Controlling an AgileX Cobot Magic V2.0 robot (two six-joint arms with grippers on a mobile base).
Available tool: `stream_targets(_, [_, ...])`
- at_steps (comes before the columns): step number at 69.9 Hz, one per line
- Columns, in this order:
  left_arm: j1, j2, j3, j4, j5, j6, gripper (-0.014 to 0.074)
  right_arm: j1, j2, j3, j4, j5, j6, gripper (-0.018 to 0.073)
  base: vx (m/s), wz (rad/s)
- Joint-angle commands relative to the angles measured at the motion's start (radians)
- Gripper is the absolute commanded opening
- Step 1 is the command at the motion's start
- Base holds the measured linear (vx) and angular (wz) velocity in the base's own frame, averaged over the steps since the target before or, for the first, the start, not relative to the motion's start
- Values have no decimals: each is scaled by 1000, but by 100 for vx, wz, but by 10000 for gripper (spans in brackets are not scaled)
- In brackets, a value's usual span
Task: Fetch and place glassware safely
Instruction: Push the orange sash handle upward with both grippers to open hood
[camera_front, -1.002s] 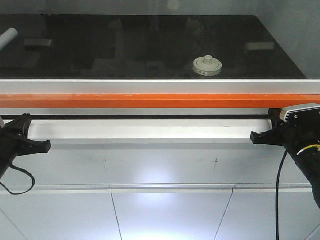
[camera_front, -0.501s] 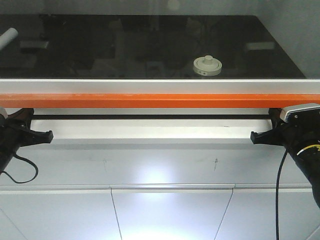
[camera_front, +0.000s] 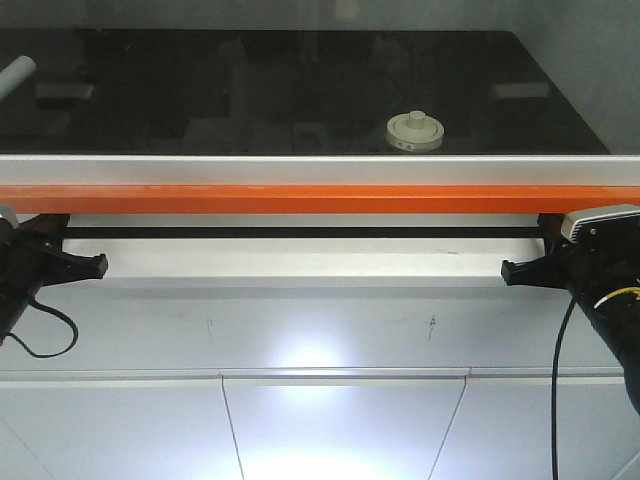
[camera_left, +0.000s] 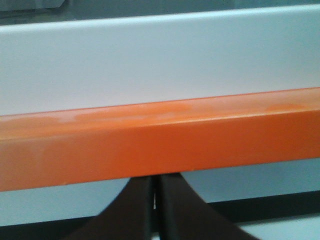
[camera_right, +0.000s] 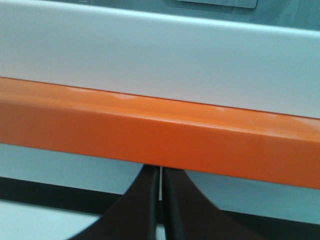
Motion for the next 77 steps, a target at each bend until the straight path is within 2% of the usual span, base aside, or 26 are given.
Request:
stream_targets(1, [2, -35, -28, -11, -103, -8, -7, -4, -38, -26, 0, -169, -7, -3, 0, 0])
stream_targets(28, [2, -35, -28, -1, -152, -14, -7, -4, -38, -26, 2, -212, -3, -3, 0, 0])
stream_targets(77, [2, -123, -28, -1, -143, -15, -7, -5, -94, -26, 3, -230, 19, -3, 0, 0])
